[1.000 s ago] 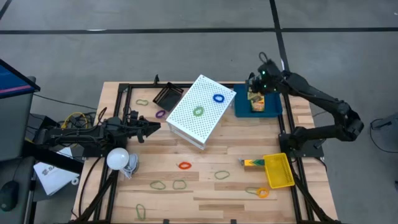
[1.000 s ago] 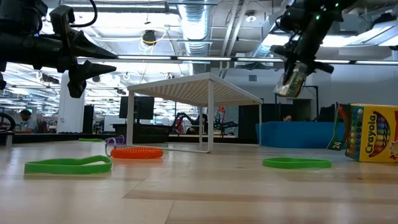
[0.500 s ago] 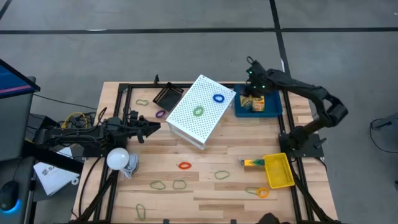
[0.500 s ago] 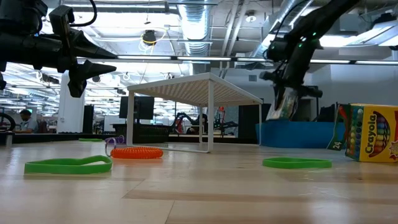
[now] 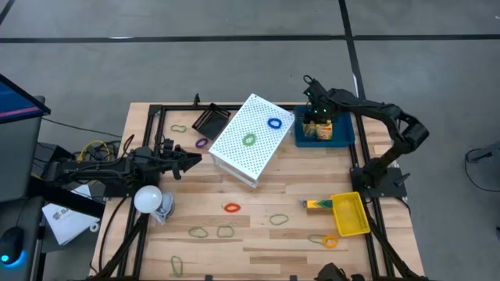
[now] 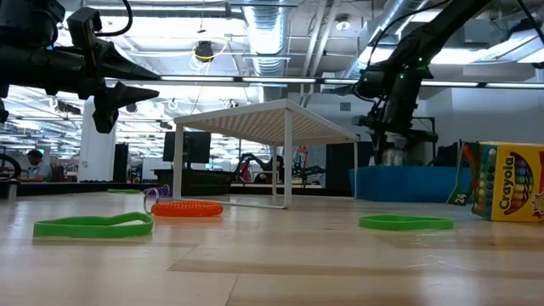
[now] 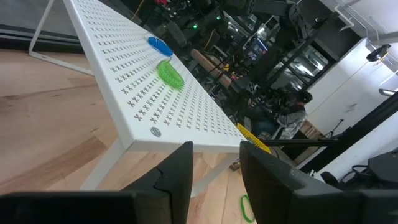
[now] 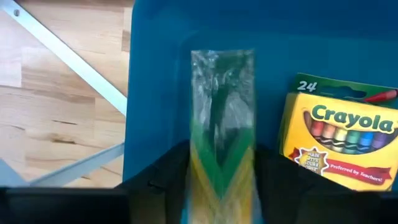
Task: Pick & Place Office Desk Supplies
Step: Put the yellow box of crayon into the blue bin
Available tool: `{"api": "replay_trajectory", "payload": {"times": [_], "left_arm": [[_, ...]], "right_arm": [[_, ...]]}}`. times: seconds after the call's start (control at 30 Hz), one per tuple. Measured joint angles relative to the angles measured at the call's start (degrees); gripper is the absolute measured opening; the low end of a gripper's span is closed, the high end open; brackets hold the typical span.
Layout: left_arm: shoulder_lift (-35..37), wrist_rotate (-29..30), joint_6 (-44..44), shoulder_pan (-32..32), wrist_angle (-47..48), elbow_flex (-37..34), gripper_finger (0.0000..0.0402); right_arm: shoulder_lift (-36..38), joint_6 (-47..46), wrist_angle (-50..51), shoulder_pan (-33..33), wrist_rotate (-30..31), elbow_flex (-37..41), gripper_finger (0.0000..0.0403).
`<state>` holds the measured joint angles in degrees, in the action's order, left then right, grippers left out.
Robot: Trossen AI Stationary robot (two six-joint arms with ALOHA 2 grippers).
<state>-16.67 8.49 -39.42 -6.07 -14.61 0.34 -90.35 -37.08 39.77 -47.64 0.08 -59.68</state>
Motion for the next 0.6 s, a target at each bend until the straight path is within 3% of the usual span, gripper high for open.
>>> {"api": "replay_trajectory", "payload": {"times": [0.27, 0.6], "left_arm": [[0.00, 0.00, -0.16, 0.00, 0.00, 0.00, 0.0127], [0.00, 0.00, -0.46, 0.00, 0.00, 0.01, 0.0127]], "right_arm": [[0.02, -0.19, 1.05, 0.00, 1.84, -0.02, 0.0195], [0.09, 3.24, 4.82, 0.00, 6.61, -0.04, 0.0190]]}}
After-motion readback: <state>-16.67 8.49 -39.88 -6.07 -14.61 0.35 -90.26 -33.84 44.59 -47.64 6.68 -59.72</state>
